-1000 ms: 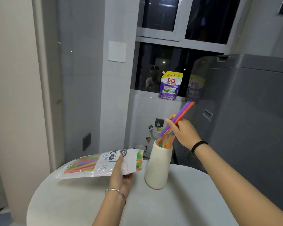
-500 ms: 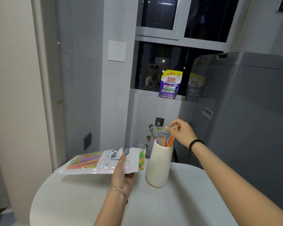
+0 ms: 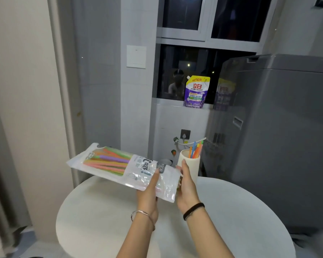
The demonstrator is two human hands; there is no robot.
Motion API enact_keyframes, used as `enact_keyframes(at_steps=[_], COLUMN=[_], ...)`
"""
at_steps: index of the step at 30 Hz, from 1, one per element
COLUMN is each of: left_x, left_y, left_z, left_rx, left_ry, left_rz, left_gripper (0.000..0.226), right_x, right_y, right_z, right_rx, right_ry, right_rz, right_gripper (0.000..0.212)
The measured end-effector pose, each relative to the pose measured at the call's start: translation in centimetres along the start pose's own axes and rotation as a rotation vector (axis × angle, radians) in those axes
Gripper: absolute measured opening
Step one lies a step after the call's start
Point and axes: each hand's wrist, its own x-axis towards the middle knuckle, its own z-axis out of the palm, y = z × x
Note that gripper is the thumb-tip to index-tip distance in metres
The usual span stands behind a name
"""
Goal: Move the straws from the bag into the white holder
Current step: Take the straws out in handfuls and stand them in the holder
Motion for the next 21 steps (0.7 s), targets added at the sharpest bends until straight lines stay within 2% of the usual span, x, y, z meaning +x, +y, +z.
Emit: enact_keyframes(at_steps=[3, 6, 8, 11, 14, 16, 21], left_x=[-0.5, -0.7, -0.8, -1.4, -1.7, -1.8, -1.8], left_y=[-0.2, 0.0, 0.3, 0.6, 0.8, 0.9, 1.1], left_z=[-0.5, -1.1, -1.3, -1.3, -1.2, -1.2, -1.0], left_rx=[0.136, 0.218, 0.256, 0.165, -0.037, -0.094, 0.001], left_ry=[0.036, 0.035, 0.012, -0.063, -0.114, -0.114, -0.013], left_rz=[0.064, 0.089, 0.114, 0.091, 0.011, 0.001, 0.13], left_gripper=[0.048, 0.043, 0.047, 0.063, 0.068, 0.066, 0.067], right_x=[-0.1, -0.2, -0.4, -0.7, -1.0, -1.2, -0.9], right_y=[0.8, 1.3, 1.5, 1.6, 2.0, 2.7, 3.4], right_z=[-0.2, -0.4, -0.4, -0.6, -0.3, -0.1, 0.0], right_rx=[0.05, -0.004, -0.01, 0.013, 0.037, 0.059, 0.291], right_ry=[0.029, 0.123, 0.166, 0.174, 0.079, 0.052, 0.1], right_rz=[0.004, -0.114, -0.209, -0.302, -0.358, -0.346, -0.05], right_gripper=[0.038, 0.021, 0.019, 0.023, 0.028, 0.024, 0.034])
